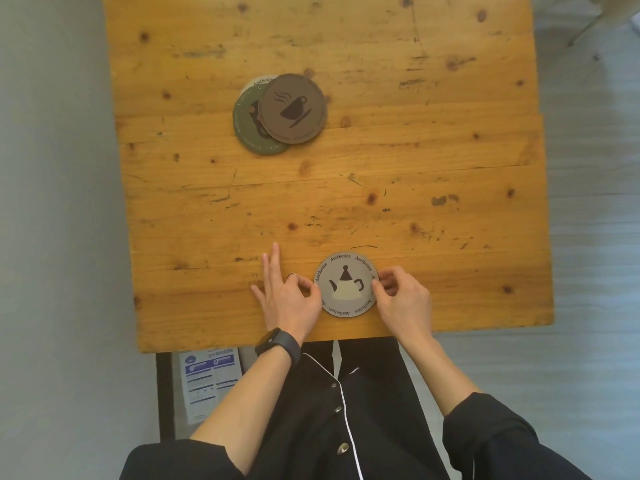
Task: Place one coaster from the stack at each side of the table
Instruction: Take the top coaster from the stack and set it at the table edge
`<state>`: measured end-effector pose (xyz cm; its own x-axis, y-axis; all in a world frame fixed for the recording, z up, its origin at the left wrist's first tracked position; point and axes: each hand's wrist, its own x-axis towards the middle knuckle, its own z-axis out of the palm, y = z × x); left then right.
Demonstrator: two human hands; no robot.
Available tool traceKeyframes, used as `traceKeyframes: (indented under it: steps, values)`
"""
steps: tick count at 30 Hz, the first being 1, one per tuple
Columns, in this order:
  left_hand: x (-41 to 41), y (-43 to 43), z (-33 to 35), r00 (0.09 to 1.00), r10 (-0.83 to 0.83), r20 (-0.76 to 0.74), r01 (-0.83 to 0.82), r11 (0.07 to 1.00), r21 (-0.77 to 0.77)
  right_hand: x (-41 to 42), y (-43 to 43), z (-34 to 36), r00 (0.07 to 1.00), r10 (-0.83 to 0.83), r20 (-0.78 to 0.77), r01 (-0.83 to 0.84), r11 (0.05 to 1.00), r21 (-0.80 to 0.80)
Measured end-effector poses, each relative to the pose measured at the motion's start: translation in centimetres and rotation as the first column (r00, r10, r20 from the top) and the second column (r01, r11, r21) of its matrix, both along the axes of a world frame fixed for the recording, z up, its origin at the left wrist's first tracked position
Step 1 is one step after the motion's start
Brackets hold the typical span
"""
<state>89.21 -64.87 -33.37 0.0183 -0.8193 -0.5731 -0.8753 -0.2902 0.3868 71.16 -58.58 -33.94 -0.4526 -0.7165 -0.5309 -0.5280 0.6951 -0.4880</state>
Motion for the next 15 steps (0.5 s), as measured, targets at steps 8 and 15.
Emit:
traceKeyframes:
  steps: [8,15]
  values:
    - [0.13,0.2,-0.02,0.998,-0.053,0.028,0.053,0.999,-0.008,0.32,-0.02,-0.02,1.0,-0.002,-0.022,0.002,1.0,0.005]
    - [0.44,0.08,0.06,0.994,-0.093,0.06,0.095,0.995,-0.027,0.25,-0.36,0.07,0.99,0.131,-0.043,-0.133,0.99,-0.041]
